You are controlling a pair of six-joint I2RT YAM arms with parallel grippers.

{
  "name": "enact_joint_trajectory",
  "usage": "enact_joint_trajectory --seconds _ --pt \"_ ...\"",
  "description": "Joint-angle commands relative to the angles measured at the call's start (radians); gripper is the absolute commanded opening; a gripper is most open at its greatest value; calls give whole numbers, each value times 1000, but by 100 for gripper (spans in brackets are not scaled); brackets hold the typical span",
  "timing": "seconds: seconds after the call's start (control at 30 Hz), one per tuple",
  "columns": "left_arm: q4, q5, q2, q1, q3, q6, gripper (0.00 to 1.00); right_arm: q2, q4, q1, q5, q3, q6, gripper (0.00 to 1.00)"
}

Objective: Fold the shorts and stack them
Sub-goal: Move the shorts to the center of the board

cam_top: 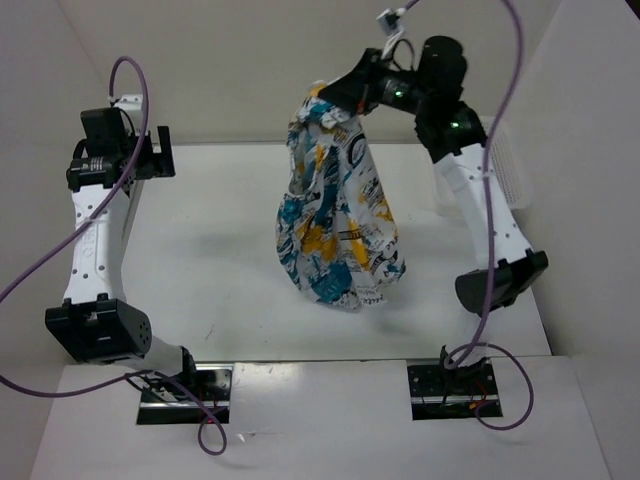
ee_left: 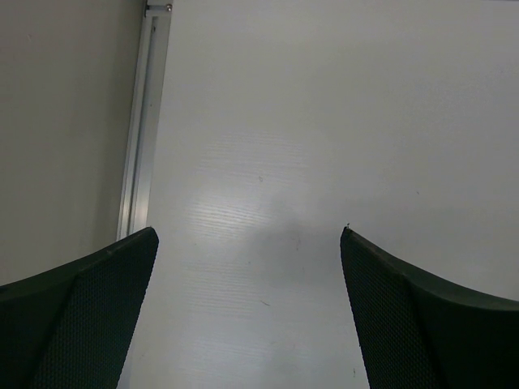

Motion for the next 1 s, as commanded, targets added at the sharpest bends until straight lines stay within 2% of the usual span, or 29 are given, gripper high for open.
enact_joint_trajectory --seconds 0.0,0.03,0.07,0.1,0.13,0.17,0.23,0.27,0.37,0.47,0.53,0.6,0.77,0.8,0.93,0.97 --pt "33 -9 -3 4 -17 3 100 76 -2 46 -13 -24 22 15" --pt "33 0 9 4 -8 3 100 109 -13 46 43 -24 51 27" --pt "33 0 26 4 -8 3 100 143 -22 46 83 6 52 34" --pt "33 -9 36 4 4 3 100 208 -47 46 129 25 41 64" --pt "33 -9 45 4 16 3 100 238 -64 46 248 45 17 79" --pt "24 -9 68 4 16 3 100 267 -80 46 314 78 6 87" --pt "10 0 89 4 27 3 100 330 -119 46 440 88 -45 95" --pt "10 12 108 4 38 3 100 344 -130 46 576 102 -101 95" --pt "-57 152 117 4 38 3 100 364 -156 46 773 77 -222 95" --pt "-128 308 117 4 13 3 100 312 -156 37 800 -79 -270 95" --pt "-153 344 132 -16 -28 3 100 271 -156 27 772 -221 -292 95" --pt "-153 295 145 -59 -57 3 100 241 -156 27 772 -315 -318 95" --pt "-38 62 252 -268 -96 3 100 97 -147 17 775 -613 -372 95" --pt "11 1 279 -282 -74 3 100 79 -147 17 775 -643 -372 95" --pt "126 -55 466 -282 31 3 100 14 -147 17 764 -806 -462 95" --pt "137 -32 495 -271 60 3 100 -9 -147 17 764 -837 -482 95"
